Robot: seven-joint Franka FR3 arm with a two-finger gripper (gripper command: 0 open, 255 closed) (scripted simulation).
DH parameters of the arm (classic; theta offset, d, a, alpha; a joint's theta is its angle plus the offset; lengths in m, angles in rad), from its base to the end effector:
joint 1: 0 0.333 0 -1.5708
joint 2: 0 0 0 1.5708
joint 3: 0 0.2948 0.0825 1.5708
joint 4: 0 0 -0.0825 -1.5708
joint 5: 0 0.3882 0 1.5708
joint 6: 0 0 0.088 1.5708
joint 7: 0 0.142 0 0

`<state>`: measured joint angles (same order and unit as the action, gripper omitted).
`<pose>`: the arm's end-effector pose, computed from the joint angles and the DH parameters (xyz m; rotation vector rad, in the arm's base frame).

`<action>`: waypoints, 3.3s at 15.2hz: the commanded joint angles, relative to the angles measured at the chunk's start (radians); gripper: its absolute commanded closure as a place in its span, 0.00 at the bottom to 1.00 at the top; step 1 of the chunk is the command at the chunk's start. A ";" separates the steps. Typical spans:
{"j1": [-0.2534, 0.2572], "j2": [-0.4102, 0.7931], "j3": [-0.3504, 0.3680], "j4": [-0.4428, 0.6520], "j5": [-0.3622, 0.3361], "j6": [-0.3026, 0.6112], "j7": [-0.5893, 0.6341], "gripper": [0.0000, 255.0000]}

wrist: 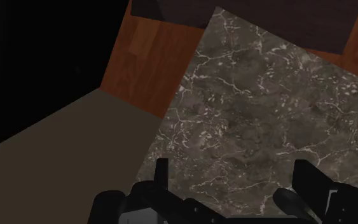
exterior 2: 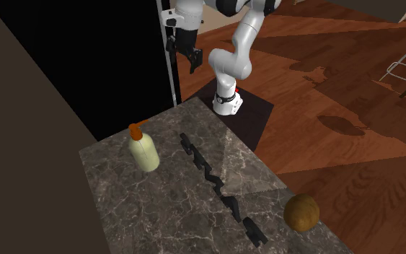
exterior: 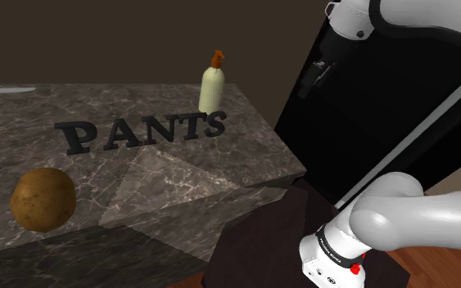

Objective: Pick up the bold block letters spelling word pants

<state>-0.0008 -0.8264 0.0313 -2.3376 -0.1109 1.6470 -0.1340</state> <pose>0.3282 -0.0027 0.5711 2.9849 0.2347 0.1916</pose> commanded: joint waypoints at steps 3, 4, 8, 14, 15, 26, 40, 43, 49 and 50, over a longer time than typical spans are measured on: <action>0.025 0.066 -0.003 0.016 0.006 0.046 -0.039 0.00; 0.037 0.099 -0.004 0.025 0.010 0.068 -0.059 0.00; 0.085 0.231 -0.005 0.071 0.026 0.146 -0.139 0.00; 0.153 0.425 0.005 0.161 0.055 0.236 -0.261 0.00; 0.163 0.457 0.008 0.178 0.060 0.248 -0.281 0.00; 0.266 0.780 0.071 0.389 0.106 0.325 -0.496 0.00; 0.348 1.037 0.154 0.551 0.108 0.384 -0.656 0.00; 0.349 1.049 0.153 0.525 0.105 0.421 -0.655 0.00; 0.349 1.051 0.153 0.521 0.105 0.428 -0.654 1.00; 0.349 1.051 0.153 0.520 0.105 0.428 -0.654 1.00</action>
<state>0.3487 0.2240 0.1846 -1.8167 -0.0062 2.0750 -0.7883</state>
